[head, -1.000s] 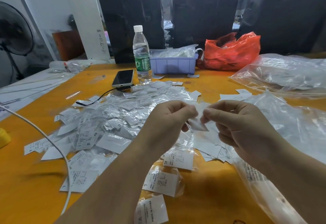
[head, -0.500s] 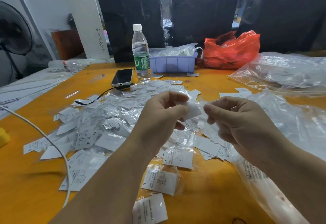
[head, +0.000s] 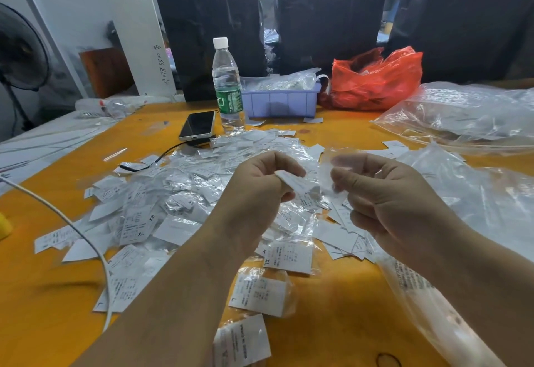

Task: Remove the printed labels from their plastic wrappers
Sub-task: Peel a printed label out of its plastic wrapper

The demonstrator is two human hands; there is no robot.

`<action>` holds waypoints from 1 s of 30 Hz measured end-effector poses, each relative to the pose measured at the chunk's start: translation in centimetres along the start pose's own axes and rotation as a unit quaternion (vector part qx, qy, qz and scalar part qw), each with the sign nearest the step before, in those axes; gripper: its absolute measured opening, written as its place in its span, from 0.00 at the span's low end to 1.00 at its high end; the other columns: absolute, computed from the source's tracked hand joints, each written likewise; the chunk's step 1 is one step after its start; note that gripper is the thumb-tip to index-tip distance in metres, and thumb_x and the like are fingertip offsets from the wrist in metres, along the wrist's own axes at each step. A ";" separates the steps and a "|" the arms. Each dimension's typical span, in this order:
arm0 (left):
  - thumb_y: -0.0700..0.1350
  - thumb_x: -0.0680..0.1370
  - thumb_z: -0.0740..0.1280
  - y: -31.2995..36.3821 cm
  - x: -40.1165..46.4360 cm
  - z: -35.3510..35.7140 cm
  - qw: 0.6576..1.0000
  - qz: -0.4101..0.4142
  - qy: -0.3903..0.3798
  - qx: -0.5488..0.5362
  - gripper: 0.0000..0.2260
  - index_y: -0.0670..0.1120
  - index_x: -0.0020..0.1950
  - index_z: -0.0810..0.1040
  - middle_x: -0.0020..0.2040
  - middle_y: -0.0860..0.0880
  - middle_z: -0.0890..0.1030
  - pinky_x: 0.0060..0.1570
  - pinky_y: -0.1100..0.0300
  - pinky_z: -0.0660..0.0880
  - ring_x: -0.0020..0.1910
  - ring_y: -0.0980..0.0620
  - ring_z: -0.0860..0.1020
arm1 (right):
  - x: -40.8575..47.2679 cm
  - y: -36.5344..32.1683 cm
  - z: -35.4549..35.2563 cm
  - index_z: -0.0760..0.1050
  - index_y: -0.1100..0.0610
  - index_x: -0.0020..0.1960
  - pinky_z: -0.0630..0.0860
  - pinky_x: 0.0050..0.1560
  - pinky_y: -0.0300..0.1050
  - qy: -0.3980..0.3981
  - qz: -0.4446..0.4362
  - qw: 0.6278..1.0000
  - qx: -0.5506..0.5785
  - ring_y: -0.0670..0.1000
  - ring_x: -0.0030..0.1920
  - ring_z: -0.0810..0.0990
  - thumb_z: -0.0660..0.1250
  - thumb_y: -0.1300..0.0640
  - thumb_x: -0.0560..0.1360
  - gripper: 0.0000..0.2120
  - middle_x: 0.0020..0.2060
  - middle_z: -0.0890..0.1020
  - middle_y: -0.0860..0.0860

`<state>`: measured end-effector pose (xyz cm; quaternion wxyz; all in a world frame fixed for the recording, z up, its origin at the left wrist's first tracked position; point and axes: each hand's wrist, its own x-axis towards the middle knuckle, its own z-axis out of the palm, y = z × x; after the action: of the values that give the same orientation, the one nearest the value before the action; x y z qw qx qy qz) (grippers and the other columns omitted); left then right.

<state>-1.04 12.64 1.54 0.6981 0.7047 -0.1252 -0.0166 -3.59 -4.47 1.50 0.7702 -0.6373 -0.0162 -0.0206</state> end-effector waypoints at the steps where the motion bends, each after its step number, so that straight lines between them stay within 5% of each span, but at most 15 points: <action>1: 0.29 0.75 0.64 -0.1 0.0 0.0 1.000 0.002 0.005 0.014 0.20 0.52 0.32 0.81 0.36 0.55 0.82 0.50 0.54 0.77 0.44 0.52 0.77 | 0.0 0.0 0.0 0.79 0.58 0.53 0.59 0.20 0.36 -0.001 0.006 1.000 0.004 0.45 0.21 0.57 0.73 0.57 0.62 0.20 0.29 0.76 0.54; 4: 0.28 0.74 0.64 -0.2 -0.1 -0.1 0.998 0.011 0.020 0.065 0.23 0.55 0.32 0.81 0.36 0.60 0.81 0.42 0.58 0.78 0.37 0.60 0.77 | 0.1 0.0 -0.1 0.81 0.59 0.53 0.60 0.19 0.35 -0.004 0.023 1.000 0.021 0.44 0.20 0.56 0.73 0.57 0.62 0.20 0.28 0.66 0.54; 7: 0.25 0.73 0.61 -0.1 0.0 -0.2 0.997 0.017 0.012 0.074 0.26 0.55 0.33 0.81 0.35 0.59 0.81 0.32 0.65 0.75 0.31 0.62 0.76 | 0.1 0.0 -0.2 0.81 0.63 0.49 0.58 0.18 0.34 -0.013 0.025 0.999 0.024 0.44 0.20 0.57 0.72 0.55 0.64 0.17 0.27 0.72 0.51; 13: 0.35 0.78 0.57 0.4 -0.6 0.2 0.998 0.008 -0.040 0.040 0.14 0.44 0.42 0.81 0.35 0.53 0.82 0.37 0.56 0.81 0.35 0.56 0.81 | 0.2 0.0 -0.3 0.80 0.61 0.47 0.58 0.18 0.35 0.018 0.028 0.999 0.032 0.45 0.21 0.57 0.70 0.53 0.66 0.14 0.22 0.71 0.50; 16: 0.45 0.76 0.63 0.5 -0.5 0.3 0.999 -0.012 -0.031 0.015 0.11 0.43 0.39 0.82 0.41 0.46 0.83 0.39 0.55 0.81 0.41 0.47 0.82 | 0.4 0.1 -0.4 0.79 0.59 0.47 0.58 0.18 0.35 0.032 0.020 0.998 0.054 0.45 0.21 0.58 0.70 0.57 0.70 0.08 0.25 0.74 0.51; 21: 0.42 0.76 0.70 0.0 -0.6 0.2 0.997 0.001 -0.020 0.080 0.02 0.45 0.44 0.81 0.40 0.49 0.82 0.41 0.55 0.81 0.41 0.53 0.80 | 0.6 0.1 -0.4 0.78 0.58 0.51 0.58 0.17 0.35 0.041 0.000 0.996 0.076 0.44 0.20 0.58 0.71 0.56 0.66 0.14 0.31 0.80 0.54; 30: 0.37 0.75 0.71 0.5 -1.0 0.5 0.992 -0.040 -0.105 0.057 0.13 0.50 0.58 0.77 0.49 0.43 0.84 0.40 0.63 0.76 0.41 0.55 0.82 | 0.4 -0.3 -0.6 0.74 0.56 0.41 0.58 0.17 0.35 0.064 -0.021 0.994 0.085 0.44 0.18 0.59 0.69 0.54 0.72 0.07 0.21 0.72 0.48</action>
<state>-2.19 12.38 1.84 0.6390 0.7418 -0.1705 -0.1111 -3.22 -5.07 1.69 0.8204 -0.5664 0.0179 -0.0759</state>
